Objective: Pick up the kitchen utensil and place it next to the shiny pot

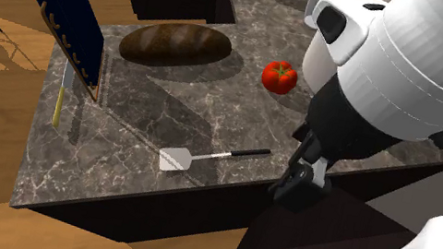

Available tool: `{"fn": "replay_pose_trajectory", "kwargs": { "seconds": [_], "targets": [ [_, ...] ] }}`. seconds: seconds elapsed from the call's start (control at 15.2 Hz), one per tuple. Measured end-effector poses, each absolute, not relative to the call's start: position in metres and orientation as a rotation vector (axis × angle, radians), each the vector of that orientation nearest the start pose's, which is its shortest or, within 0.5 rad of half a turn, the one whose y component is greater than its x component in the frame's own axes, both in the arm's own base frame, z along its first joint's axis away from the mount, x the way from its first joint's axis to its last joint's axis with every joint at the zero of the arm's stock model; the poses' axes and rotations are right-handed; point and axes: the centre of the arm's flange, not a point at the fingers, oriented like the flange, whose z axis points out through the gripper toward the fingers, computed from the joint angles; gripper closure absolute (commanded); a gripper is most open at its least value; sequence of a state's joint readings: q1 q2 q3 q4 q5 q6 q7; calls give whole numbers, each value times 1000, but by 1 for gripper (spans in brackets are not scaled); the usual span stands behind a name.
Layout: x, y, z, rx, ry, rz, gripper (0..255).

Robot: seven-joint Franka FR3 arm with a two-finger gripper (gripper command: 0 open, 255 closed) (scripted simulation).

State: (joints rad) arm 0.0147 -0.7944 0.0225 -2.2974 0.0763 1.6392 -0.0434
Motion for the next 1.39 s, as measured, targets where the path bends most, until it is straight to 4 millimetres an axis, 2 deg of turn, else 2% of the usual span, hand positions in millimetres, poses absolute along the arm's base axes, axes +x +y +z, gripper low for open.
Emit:
{"fn": "replay_pose_trajectory", "kwargs": {
  "seconds": [0.13,0.33,1.39],
  "targets": [
    [314,20,622,-3074,-134,-204,0],
    [334,8,595,-3079,-241,-169,0],
    [454,-31,420,-3011,-927,50,0]
  ]
}}
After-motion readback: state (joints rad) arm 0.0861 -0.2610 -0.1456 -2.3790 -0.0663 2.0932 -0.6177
